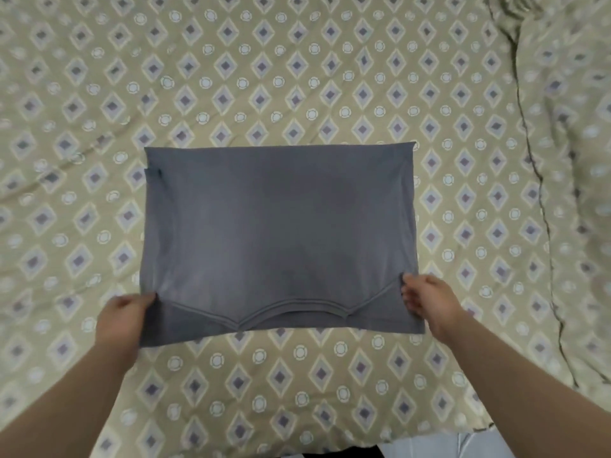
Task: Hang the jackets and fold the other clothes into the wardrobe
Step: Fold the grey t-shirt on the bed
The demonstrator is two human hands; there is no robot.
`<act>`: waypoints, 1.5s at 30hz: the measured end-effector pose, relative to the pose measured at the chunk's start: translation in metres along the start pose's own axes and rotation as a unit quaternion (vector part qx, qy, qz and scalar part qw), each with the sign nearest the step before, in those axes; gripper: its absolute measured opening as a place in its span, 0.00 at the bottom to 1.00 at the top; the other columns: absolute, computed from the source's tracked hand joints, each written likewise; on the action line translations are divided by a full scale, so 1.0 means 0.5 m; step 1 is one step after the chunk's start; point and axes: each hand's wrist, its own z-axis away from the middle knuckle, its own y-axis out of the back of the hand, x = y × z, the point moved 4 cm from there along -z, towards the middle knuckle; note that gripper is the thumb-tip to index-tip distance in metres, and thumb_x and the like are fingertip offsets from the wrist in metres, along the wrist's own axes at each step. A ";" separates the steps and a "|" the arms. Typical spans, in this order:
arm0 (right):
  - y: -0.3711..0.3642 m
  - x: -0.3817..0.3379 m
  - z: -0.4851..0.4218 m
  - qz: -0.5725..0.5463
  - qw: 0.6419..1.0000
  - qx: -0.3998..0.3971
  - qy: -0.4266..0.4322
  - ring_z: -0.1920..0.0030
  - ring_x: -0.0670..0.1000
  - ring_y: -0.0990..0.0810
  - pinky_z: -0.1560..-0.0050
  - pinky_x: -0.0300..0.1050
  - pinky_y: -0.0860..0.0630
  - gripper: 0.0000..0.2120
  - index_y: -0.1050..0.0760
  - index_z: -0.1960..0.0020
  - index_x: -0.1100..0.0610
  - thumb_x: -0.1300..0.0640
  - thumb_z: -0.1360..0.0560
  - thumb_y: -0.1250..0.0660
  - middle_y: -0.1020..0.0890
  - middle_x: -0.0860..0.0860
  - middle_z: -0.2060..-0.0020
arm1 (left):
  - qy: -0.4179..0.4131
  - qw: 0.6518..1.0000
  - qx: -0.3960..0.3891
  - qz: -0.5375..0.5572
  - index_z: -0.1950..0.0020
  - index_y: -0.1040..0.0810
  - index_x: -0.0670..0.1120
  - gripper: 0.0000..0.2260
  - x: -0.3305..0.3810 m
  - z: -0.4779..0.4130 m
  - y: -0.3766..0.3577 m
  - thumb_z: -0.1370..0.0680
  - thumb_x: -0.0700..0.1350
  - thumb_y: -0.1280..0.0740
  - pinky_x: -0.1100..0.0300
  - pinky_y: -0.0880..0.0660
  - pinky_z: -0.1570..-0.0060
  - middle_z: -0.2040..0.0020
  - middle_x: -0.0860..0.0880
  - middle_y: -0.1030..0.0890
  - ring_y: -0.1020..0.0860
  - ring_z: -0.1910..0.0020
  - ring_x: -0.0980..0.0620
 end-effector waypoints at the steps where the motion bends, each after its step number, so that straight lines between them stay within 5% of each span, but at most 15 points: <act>1: 0.003 0.035 0.010 0.004 1.000 -0.016 -0.012 0.64 0.51 0.23 0.59 0.44 0.24 0.09 0.24 0.57 0.60 0.55 0.23 0.29 0.19 0.55 0.64 | 0.009 0.999 -0.050 -0.003 0.48 0.21 0.39 0.11 -0.040 0.003 0.003 0.24 0.45 0.28 0.47 0.25 0.53 0.48 0.37 0.19 0.21 0.54 0.40; 7: 0.003 0.099 0.044 -0.027 0.999 -0.018 -0.036 0.65 0.53 0.20 0.61 0.45 0.21 0.05 0.23 0.57 0.61 0.64 0.22 0.32 0.18 0.57 0.65 | 0.071 0.985 -0.115 0.107 0.50 0.24 0.40 0.04 -0.093 0.022 0.029 0.19 0.41 0.35 0.59 0.20 0.68 0.58 0.41 0.21 0.22 0.62 0.45; 12: 0.082 0.123 0.054 0.048 0.995 0.089 -0.006 0.72 0.54 0.30 0.69 0.47 0.30 0.11 0.24 0.65 0.59 0.67 0.25 0.35 0.23 0.57 0.72 | 0.059 0.992 -0.105 0.029 0.53 0.27 0.41 0.05 -0.076 0.023 0.070 0.18 0.40 0.36 0.66 0.30 0.78 0.67 0.43 0.30 0.30 0.79 0.52; 14: 0.077 0.128 0.071 0.084 0.993 0.084 0.021 0.71 0.54 0.31 0.66 0.49 0.31 0.15 0.24 0.71 0.56 0.66 0.28 0.36 0.24 0.55 0.73 | -0.019 0.994 -0.068 -0.081 0.52 0.24 0.40 0.02 -0.072 0.039 0.073 0.20 0.38 0.34 0.62 0.24 0.72 0.63 0.40 0.23 0.22 0.73 0.49; 17: 0.028 0.107 0.077 0.079 0.992 0.071 0.068 0.67 0.53 0.27 0.60 0.51 0.26 0.13 0.24 0.69 0.55 0.63 0.27 0.34 0.23 0.51 0.72 | -0.227 0.926 0.058 -0.297 0.49 0.20 0.40 0.06 -0.038 0.076 0.063 0.23 0.41 0.31 0.48 0.25 0.56 0.55 0.39 0.18 0.20 0.56 0.37; 20: -0.024 0.073 0.059 0.029 0.995 0.071 0.066 0.63 0.53 0.21 0.54 0.54 0.19 0.05 0.22 0.53 0.59 0.57 0.24 0.31 0.20 0.53 0.62 | -0.350 0.881 -0.034 -0.316 0.55 0.20 0.44 0.05 -0.012 0.126 -0.018 0.21 0.45 0.33 0.55 0.28 0.60 0.59 0.46 0.18 0.21 0.60 0.42; 23: -0.056 0.043 0.035 -0.093 0.994 0.063 0.003 0.68 0.49 0.21 0.64 0.43 0.18 0.10 0.24 0.54 0.58 0.52 0.24 0.29 0.19 0.54 0.63 | -0.232 0.937 -0.100 -0.239 0.62 0.26 0.43 0.12 -0.008 0.127 -0.105 0.22 0.47 0.32 0.52 0.26 0.60 0.66 0.45 0.20 0.21 0.64 0.43; 25: -0.073 0.020 0.029 -0.138 0.990 0.039 -0.016 0.68 0.49 0.21 0.63 0.40 0.18 0.11 0.25 0.54 0.59 0.52 0.24 0.28 0.20 0.53 0.62 | -0.118 0.987 -0.080 -0.076 0.64 0.33 0.42 0.16 -0.005 0.119 -0.139 0.23 0.45 0.29 0.48 0.24 0.58 0.66 0.42 0.25 0.24 0.64 0.42; 28: -0.085 0.005 0.023 -0.139 0.990 0.019 -0.030 0.70 0.48 0.25 0.64 0.40 0.20 0.14 0.31 0.61 0.55 0.53 0.25 0.27 0.24 0.52 0.67 | -0.014 0.991 -0.012 0.133 0.59 0.35 0.46 0.16 -0.010 0.121 -0.161 0.25 0.39 0.27 0.54 0.21 0.63 0.59 0.43 0.28 0.24 0.63 0.44; 32: -0.074 0.026 0.020 -0.141 0.988 0.026 -0.058 0.73 0.47 0.28 0.71 0.37 0.24 0.16 0.33 0.63 0.54 0.55 0.25 0.26 0.26 0.50 0.71 | -0.039 0.981 0.040 0.185 0.60 0.38 0.50 0.19 -0.009 0.119 -0.148 0.27 0.30 0.32 0.57 0.27 0.61 0.59 0.44 0.30 0.28 0.64 0.48; 37: -0.073 0.058 0.028 -0.011 0.998 0.066 -0.007 0.71 0.52 0.22 0.67 0.45 0.19 0.13 0.26 0.62 0.59 0.54 0.23 0.29 0.19 0.56 0.67 | -0.146 0.983 0.110 0.003 0.53 0.28 0.48 0.07 0.020 0.113 -0.096 0.25 0.35 0.38 0.52 0.29 0.40 0.50 0.47 0.24 0.24 0.48 0.42; 39: -0.043 0.042 0.019 0.045 0.987 0.140 0.061 0.60 0.55 0.19 0.55 0.50 0.20 0.09 0.25 0.58 0.56 0.51 0.24 0.31 0.18 0.54 0.60 | -0.298 0.942 0.075 -0.135 0.46 0.23 0.44 0.08 0.049 0.132 -0.107 0.24 0.40 0.34 0.49 0.29 0.41 0.49 0.46 0.21 0.23 0.46 0.39; 41: -0.013 0.019 0.017 0.075 0.972 0.191 0.117 0.50 0.54 0.21 0.50 0.43 0.26 0.11 0.25 0.48 0.55 0.49 0.26 0.29 0.22 0.48 0.55 | -0.467 0.833 0.009 -0.297 0.40 0.21 0.44 0.19 0.065 0.171 -0.147 0.27 0.50 0.27 0.46 0.28 0.39 0.43 0.43 0.19 0.23 0.42 0.40; 43: 0.002 0.007 0.007 0.109 0.966 0.192 0.133 0.46 0.56 0.21 0.46 0.47 0.25 0.24 0.26 0.39 0.61 0.48 0.28 0.27 0.22 0.53 0.51 | -0.520 0.726 -0.097 -0.439 0.32 0.24 0.47 0.33 0.045 0.201 -0.206 0.34 0.59 0.23 0.45 0.31 0.33 0.31 0.43 0.26 0.28 0.33 0.41; 45: 0.007 -0.001 -0.007 0.139 0.966 0.173 0.132 0.46 0.62 0.21 0.49 0.52 0.25 0.29 0.28 0.39 0.66 0.46 0.29 0.27 0.21 0.61 0.48 | -0.517 0.653 -0.176 -0.524 0.26 0.29 0.50 0.34 0.016 0.223 -0.254 0.31 0.57 0.26 0.47 0.39 0.27 0.22 0.44 0.37 0.38 0.24 0.44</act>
